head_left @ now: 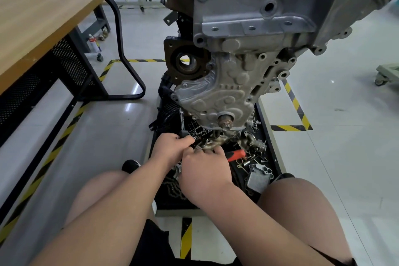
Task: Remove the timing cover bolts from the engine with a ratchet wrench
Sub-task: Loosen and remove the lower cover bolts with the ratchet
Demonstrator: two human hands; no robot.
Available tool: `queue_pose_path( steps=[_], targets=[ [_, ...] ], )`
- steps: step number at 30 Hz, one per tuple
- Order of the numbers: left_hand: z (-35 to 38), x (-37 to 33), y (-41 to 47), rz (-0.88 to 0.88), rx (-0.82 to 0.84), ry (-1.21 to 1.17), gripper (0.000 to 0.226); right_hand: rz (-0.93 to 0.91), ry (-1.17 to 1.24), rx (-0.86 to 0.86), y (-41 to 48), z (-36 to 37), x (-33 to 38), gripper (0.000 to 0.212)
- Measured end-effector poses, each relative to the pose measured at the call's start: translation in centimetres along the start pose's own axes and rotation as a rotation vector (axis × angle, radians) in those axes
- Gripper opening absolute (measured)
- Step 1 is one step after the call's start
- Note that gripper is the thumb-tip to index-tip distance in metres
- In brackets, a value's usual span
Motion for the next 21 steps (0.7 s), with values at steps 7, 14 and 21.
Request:
queue_pose_path(
  steps=[7,14,21],
  targets=[
    [-0.9,-0.4,-0.1,0.017,-0.047,0.111,0.052,0.055,-0.035,0.179,-0.1,2.0,-1.5,0.053],
    [-1.1,0.2,0.2,-0.062,-0.012,0.064,0.035,0.107,0.238,0.421,0.9,6.8,-1.9,0.044],
    [-1.8,0.3,0.4,-0.046,-0.003,0.039,0.044,0.217,0.607,0.449,1.8,9.3,-0.1,0.049]
  ],
)
Point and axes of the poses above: each hand's wrist, its own y-axis towards the middle knuckle, its own z-axis out of the palm, x = y × z, the point moved 9 cm from there along y, towards the middle knuckle, and after that the axes turned 5 degrees about -y, right-handed, at the moved point
